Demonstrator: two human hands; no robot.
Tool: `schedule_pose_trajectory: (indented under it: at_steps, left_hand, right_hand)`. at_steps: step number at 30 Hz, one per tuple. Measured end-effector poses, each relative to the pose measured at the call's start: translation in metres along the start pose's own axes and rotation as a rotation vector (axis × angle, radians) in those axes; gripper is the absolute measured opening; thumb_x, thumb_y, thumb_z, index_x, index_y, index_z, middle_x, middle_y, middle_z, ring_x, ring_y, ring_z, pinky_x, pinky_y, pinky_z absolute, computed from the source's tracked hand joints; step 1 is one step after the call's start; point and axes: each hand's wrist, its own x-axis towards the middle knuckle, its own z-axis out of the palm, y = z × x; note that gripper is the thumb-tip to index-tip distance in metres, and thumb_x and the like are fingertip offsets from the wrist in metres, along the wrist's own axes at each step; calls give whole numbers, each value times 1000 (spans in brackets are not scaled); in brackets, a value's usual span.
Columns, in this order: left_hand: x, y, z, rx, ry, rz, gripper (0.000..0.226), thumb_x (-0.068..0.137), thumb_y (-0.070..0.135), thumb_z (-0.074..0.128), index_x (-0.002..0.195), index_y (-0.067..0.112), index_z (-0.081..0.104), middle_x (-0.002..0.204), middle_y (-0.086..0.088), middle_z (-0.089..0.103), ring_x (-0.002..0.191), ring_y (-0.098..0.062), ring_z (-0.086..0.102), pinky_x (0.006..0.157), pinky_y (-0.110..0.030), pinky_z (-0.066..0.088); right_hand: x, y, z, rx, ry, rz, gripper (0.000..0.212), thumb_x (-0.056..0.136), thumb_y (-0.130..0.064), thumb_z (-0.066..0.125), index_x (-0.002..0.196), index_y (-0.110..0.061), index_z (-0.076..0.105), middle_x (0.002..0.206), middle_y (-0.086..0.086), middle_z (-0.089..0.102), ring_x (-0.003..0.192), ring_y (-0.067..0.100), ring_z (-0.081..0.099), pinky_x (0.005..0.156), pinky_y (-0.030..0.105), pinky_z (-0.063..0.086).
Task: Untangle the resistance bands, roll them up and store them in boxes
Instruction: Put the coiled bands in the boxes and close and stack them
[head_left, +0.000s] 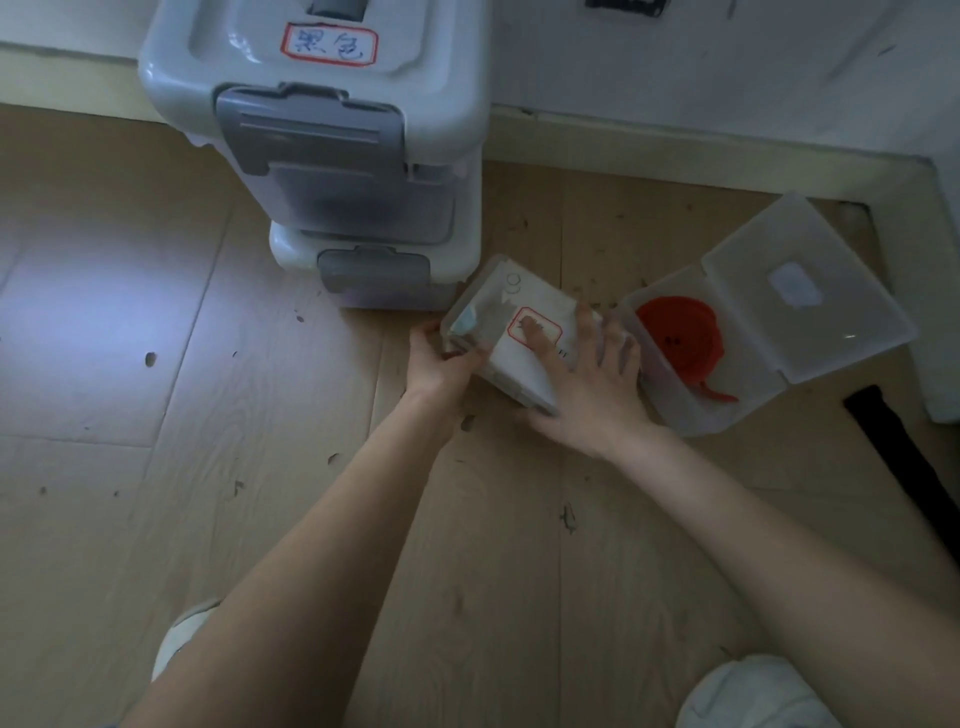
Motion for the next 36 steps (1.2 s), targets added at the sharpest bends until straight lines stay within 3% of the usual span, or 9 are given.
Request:
schedule_pose_trajectory:
  at_steps: [3,7,12,17,22,25,28,33,36]
  left_hand:
    - [-10,-10,-4,-100,-29,-22,56,85,21,66,130,22,33,122,-12,57,107,-27,60,88,-45,53]
    - [-28,-25,-5,-84,-79,-38,52,88,22,62,133,15,37,117,-6,58,98,-20,63,71,-28,55]
    - [-39,-32,-21,175,-26,-13,23,87,21,64,105,13,53,105,-7,64,90,-22,64,71,-34,55]
    - [-60,-25,-12,233,-61,-101,28,92,32,55,110,18,39,108,-5,57,87,-21,59,63,-35,50]
    - [-95,10,0,234,-236,269,29,92,14,55,116,18,40,113,6,52,88,-1,57,61,-16,51]
    - [-125,73,5,155,-322,533,30,92,16,56,119,22,45,108,16,55,84,7,60,66,-11,52]
    - [-150,137,3,43,-343,718,24,91,25,56,111,32,45,114,8,54,93,-2,62,71,-23,56]
    - [-156,214,-10,-143,-125,523,15,90,43,54,89,33,43,105,-6,60,84,-20,62,73,-41,55]
    - [-143,247,-25,-132,-89,419,18,93,47,45,97,29,44,98,-2,61,90,-24,62,85,-48,51]
  right_hand:
    - [8,10,-21,183,42,95,75,89,-60,40,148,-31,6,150,19,19,138,38,17,111,52,13]
    - [-13,3,-17,149,144,156,65,91,-53,45,141,-15,28,135,18,43,124,35,38,99,43,31]
    - [-46,-11,13,940,-116,446,61,79,-46,68,124,-9,49,124,8,58,110,25,56,88,35,48]
    - [-67,-17,14,1435,-217,591,43,85,-34,66,121,-15,53,108,2,65,92,18,61,73,32,49]
    - [-101,-10,-18,1797,149,531,36,84,-16,66,119,-15,59,106,3,70,95,19,66,86,38,52]
    - [-102,-11,-84,1857,367,372,36,75,-25,72,110,-26,62,106,-2,71,100,16,66,94,37,50]
    - [-95,-20,-155,1852,423,199,52,60,-41,76,109,-30,62,108,-2,71,102,18,66,94,41,50]
    - [-76,-44,-228,1624,385,47,55,79,-48,66,129,-31,52,111,-7,64,98,10,60,73,27,47]
    - [-59,-63,-245,1572,322,-2,44,86,-48,58,125,-29,52,112,-11,61,96,1,54,67,16,36]
